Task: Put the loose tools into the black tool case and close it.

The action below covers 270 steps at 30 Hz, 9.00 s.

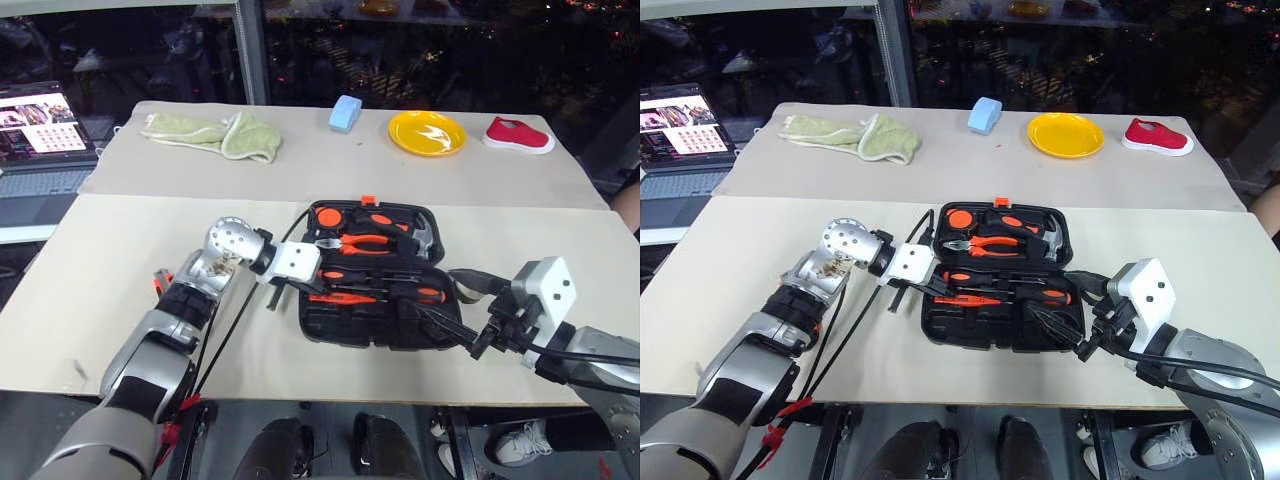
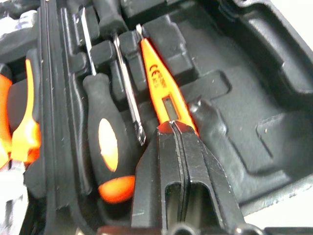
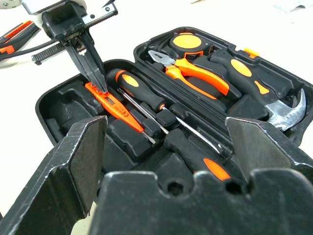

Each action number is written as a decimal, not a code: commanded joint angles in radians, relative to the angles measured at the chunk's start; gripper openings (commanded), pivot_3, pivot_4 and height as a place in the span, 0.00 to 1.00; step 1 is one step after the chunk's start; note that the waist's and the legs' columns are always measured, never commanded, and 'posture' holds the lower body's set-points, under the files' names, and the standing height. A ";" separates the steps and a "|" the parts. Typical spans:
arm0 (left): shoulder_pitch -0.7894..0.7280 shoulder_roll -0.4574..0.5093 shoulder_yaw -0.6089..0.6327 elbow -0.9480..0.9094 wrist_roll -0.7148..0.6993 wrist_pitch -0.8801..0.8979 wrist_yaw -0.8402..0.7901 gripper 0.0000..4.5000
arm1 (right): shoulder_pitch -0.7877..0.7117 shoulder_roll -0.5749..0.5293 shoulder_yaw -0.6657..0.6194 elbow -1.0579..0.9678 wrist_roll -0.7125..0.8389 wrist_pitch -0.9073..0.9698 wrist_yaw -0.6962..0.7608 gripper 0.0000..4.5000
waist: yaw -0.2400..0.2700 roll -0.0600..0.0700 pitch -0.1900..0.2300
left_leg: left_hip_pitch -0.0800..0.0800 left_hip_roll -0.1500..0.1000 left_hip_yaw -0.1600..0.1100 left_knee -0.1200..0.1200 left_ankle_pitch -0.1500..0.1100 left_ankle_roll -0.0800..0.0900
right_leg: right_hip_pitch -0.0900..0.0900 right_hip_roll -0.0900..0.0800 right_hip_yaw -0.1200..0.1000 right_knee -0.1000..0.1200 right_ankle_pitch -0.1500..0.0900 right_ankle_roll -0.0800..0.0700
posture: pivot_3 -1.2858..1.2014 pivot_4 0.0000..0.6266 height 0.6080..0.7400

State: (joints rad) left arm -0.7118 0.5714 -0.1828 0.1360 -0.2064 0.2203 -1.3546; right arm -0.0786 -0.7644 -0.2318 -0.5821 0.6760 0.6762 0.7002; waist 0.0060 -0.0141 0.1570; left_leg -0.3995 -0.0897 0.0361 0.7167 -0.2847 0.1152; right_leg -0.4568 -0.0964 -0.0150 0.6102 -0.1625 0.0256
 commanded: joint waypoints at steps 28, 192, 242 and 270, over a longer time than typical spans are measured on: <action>0.626 0.525 0.658 -0.602 -0.419 1.394 0.605 0.99 | -0.356 0.092 0.227 0.094 0.036 -0.067 0.239 1.00 | 0.016 -0.002 0.004 | 0.024 -0.001 -0.002 -0.011 -0.002 -0.016 | 0.016 0.004 -0.012 0.001 -0.004 0.001 | 0.52 0.24 0.94; -0.195 -0.081 -0.376 0.046 0.051 0.240 -0.185 0.01 | 0.373 -0.027 -0.218 -0.361 0.184 0.040 -0.188 1.00 | 0.036 -0.009 0.007 | -0.004 -0.001 -0.022 0.000 0.006 -0.010 | 0.005 -0.002 -0.023 0.004 -0.010 -0.008 | 0.52 0.24 0.94; -0.184 -0.257 -0.394 0.161 0.230 -0.074 -0.075 0.01 | 0.459 -0.024 -0.289 -0.390 0.185 0.037 -0.169 1.00 | 0.039 -0.001 0.001 | 0.008 -0.001 -0.022 -0.001 -0.001 0.002 | 0.019 -0.004 -0.023 0.000 -0.011 -0.006 | 0.52 0.24 0.94; -0.104 -0.004 0.089 -0.162 -0.252 0.297 -0.042 0.99 | 0.386 -0.412 -0.393 0.290 -0.101 -0.163 0.335 1.00 | 0.021 0.002 0.002 | 0.011 0.000 -0.022 -0.003 0.000 -0.016 | 0.022 -0.004 -0.023 0.000 -0.014 -0.005 | 0.52 0.24 0.94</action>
State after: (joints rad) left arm -0.8068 0.5631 -0.1277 0.0074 -0.4340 0.5231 -1.4077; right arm 0.3393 -1.1511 -0.6776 -0.3240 0.6100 0.5626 1.0040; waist 0.0272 -0.0120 0.1589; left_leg -0.3891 -0.0896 0.0141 0.7131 -0.2838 0.0980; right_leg -0.4365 -0.0998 -0.0374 0.6108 -0.1755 0.0188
